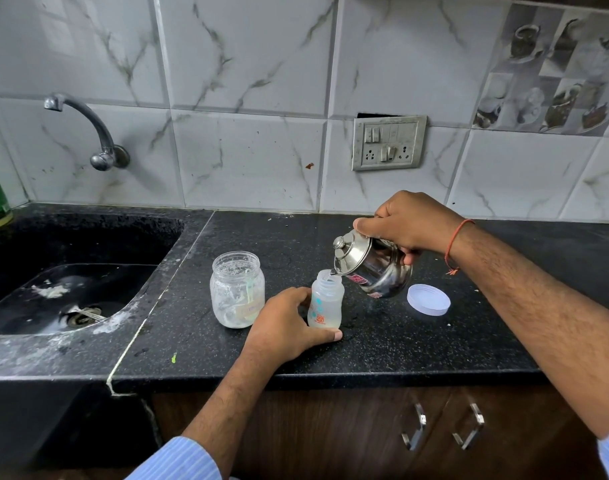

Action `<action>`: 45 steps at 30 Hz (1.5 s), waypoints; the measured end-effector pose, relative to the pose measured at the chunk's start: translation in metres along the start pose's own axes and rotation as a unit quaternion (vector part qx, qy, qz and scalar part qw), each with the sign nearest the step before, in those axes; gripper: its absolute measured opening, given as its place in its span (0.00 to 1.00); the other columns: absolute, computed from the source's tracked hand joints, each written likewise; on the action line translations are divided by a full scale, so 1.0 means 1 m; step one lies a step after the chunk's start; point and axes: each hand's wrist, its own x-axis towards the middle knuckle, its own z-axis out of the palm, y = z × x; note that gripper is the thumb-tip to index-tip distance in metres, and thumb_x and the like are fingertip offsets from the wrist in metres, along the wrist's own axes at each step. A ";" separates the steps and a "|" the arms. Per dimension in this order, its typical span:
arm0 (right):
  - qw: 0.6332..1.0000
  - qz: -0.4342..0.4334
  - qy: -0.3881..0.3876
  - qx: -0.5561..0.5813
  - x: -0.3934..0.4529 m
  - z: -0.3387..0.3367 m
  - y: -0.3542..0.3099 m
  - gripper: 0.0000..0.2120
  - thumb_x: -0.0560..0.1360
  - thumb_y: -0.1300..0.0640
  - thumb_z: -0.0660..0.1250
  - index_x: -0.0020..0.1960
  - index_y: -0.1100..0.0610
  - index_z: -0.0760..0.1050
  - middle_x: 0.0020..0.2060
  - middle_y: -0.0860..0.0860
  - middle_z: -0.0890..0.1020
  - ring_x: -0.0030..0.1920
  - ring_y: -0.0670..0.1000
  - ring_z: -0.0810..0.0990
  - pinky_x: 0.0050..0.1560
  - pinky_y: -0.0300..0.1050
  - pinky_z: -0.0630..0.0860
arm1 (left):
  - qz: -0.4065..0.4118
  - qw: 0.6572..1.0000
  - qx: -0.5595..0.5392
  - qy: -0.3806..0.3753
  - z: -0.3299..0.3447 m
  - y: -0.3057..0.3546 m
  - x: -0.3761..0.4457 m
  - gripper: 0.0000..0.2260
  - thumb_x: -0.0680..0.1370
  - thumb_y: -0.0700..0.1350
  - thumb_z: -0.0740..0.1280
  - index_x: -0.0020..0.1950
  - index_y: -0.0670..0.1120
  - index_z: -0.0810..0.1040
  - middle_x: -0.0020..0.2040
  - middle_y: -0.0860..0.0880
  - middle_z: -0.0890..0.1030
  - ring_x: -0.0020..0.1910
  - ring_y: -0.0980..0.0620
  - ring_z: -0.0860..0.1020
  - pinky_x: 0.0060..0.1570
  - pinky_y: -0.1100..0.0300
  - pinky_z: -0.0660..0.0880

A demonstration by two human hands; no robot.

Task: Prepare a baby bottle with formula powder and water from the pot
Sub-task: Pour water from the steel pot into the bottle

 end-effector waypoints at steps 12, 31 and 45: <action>1.000 -0.001 -0.001 -0.003 -0.002 -0.002 -0.002 0.23 0.80 0.39 0.69 0.34 0.54 0.76 0.20 0.50 0.77 0.22 0.52 0.80 0.28 0.39 0.75 | 0.003 1.000 -0.002 -0.002 -0.001 0.002 -0.001 0.40 0.63 0.69 0.85 0.70 0.54 0.82 0.58 0.59 0.83 0.55 0.58 0.82 0.58 0.54 0.83; 1.000 -0.005 0.001 0.000 -0.004 -0.002 0.000 0.23 0.80 0.40 0.68 0.34 0.54 0.75 0.21 0.51 0.76 0.21 0.51 0.80 0.28 0.40 0.74 | 0.003 1.000 -0.024 -0.010 0.003 -0.004 0.003 0.46 0.55 0.78 0.78 0.68 0.57 0.82 0.59 0.61 0.85 0.56 0.59 0.83 0.59 0.52 0.84; 1.000 -0.005 -0.001 -0.010 -0.004 -0.002 -0.002 0.23 0.80 0.40 0.68 0.35 0.55 0.76 0.20 0.50 0.77 0.21 0.51 0.81 0.29 0.39 0.74 | 0.004 1.000 -0.019 -0.010 0.002 -0.004 0.003 0.44 0.57 0.75 0.81 0.68 0.56 0.82 0.58 0.60 0.85 0.55 0.59 0.83 0.58 0.53 0.84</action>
